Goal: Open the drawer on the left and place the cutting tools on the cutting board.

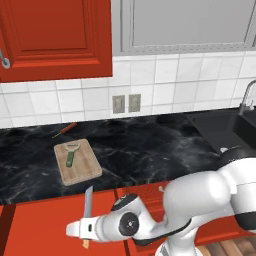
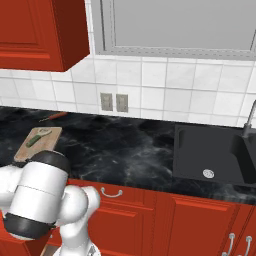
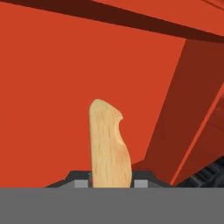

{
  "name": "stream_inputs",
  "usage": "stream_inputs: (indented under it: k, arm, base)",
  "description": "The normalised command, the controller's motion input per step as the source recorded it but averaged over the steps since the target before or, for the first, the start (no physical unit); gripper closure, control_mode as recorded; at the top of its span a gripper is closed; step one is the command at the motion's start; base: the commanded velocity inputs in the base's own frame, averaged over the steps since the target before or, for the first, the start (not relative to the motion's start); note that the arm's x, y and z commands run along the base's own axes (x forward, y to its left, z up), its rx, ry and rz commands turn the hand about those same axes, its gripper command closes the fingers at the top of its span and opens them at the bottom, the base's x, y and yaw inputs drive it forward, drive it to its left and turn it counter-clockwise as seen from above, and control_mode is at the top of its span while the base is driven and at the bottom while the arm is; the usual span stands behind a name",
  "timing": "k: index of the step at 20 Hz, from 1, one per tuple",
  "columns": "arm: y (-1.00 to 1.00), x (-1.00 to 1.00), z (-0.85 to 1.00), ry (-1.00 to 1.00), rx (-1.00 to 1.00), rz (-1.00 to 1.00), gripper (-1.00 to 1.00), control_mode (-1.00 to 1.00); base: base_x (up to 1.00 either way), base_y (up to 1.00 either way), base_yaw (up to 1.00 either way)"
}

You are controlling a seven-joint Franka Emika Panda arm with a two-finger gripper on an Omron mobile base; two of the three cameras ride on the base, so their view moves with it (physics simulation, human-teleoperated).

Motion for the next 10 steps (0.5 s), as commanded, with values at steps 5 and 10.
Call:
stream_inputs:
  k: [5, 10]
  arm:
    - [0.0, 0.41, 0.96, 0.02, 0.06, -0.14, 1.0, -1.0]
    - [-0.12, 0.81, 1.0, 0.24, 0.0, -0.21, 1.0, -1.0]
  base:
    - [0.0, 0.0, 0.0]
    - [0.0, 0.0, 0.0]
